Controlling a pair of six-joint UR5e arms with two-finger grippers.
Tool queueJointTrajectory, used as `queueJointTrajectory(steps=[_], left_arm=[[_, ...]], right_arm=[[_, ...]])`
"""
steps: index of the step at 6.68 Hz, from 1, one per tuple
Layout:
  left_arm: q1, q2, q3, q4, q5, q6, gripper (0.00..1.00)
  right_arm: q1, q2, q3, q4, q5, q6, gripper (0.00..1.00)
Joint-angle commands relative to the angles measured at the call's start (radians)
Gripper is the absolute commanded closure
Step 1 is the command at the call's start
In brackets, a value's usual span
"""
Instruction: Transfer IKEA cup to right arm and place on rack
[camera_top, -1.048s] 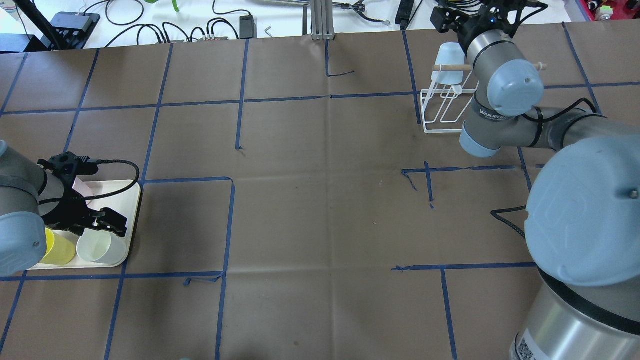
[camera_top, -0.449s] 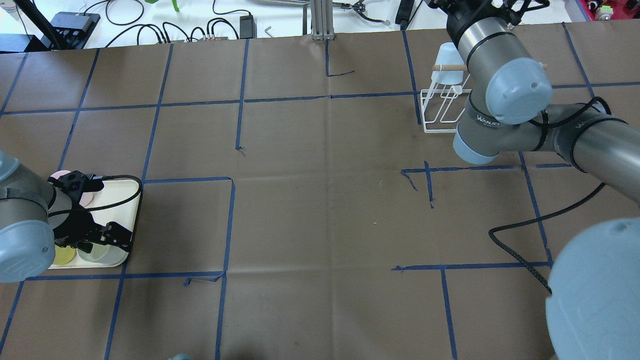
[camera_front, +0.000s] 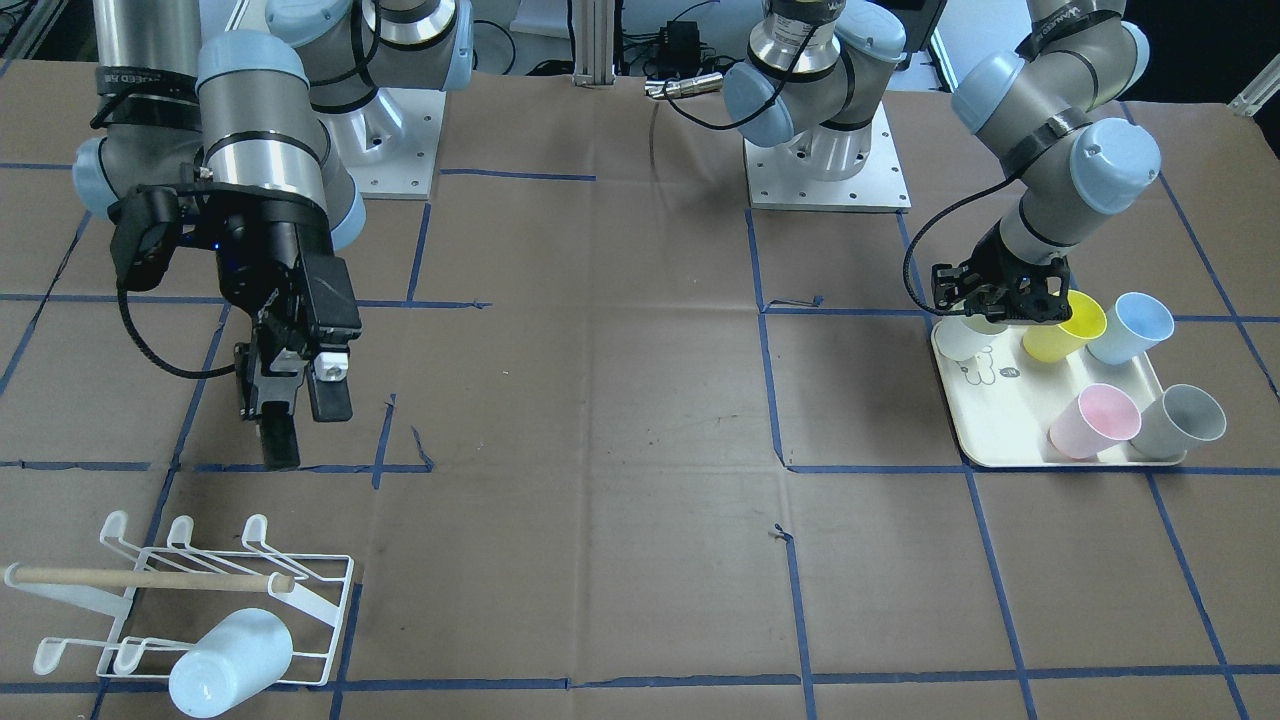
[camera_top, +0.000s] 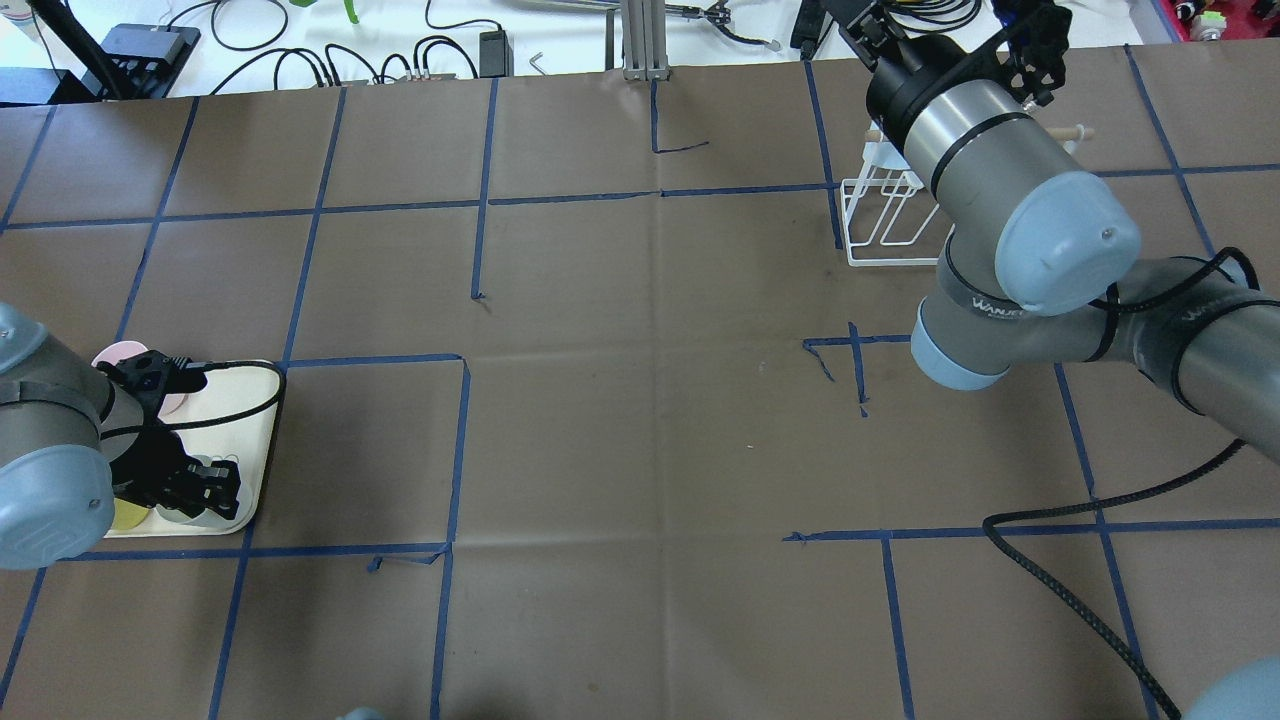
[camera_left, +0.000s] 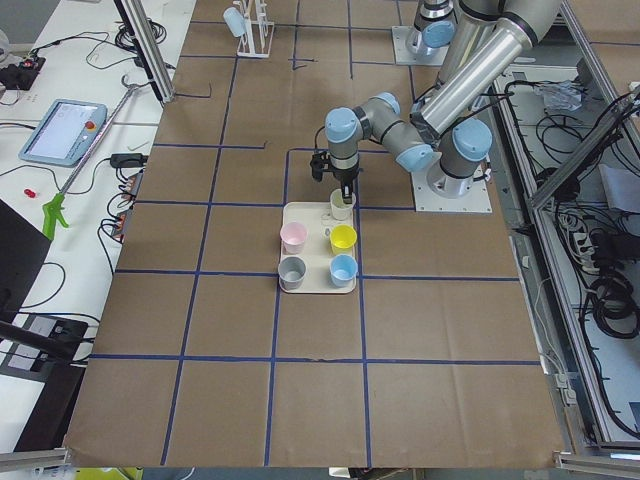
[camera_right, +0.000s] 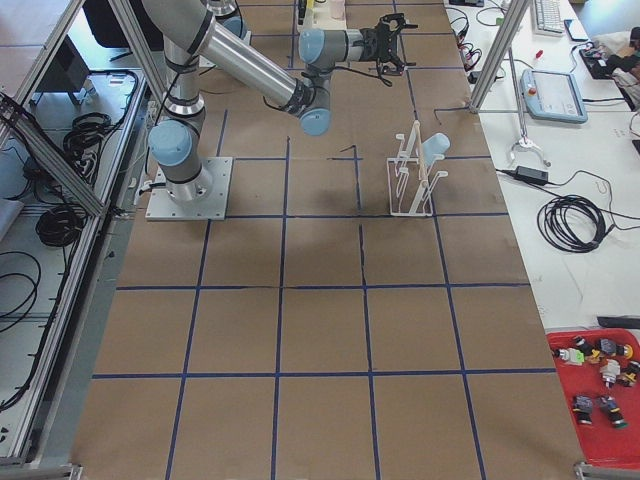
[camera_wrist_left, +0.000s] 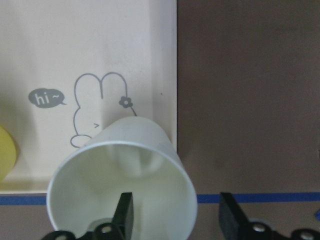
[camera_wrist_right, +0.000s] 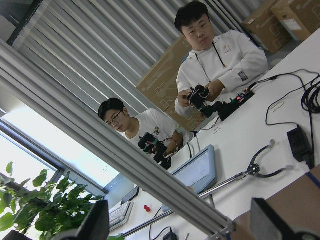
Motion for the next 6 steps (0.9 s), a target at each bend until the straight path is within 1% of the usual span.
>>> queueJointTrajectory(steps=[1, 3, 4, 5, 6], left_arm=[[0.002, 0.006, 0.043, 0.004, 0.007, 0.008, 1.0], [-0.009, 0.02, 0.147, -0.048, -0.002, 0.011, 1.0], [-0.015, 0.041, 0.222, -0.149, -0.051, 0.003, 1.0], [-0.02, 0.046, 0.332, -0.254, -0.077, 0.005, 1.0], [-0.027, 0.029, 0.458, -0.347, -0.091, 0.012, 1.0]], right_arm=[[0.065, -0.049, 0.066, -0.001, 0.041, 0.233, 0.0], [0.12, -0.081, 0.129, -0.02, 0.058, 0.399, 0.0], [0.127, -0.09, 0.142, -0.02, 0.067, 0.474, 0.0], [0.127, -0.09, 0.143, -0.02, 0.067, 0.51, 0.0], [0.13, -0.09, 0.145, -0.02, 0.066, 0.522, 0.0]])
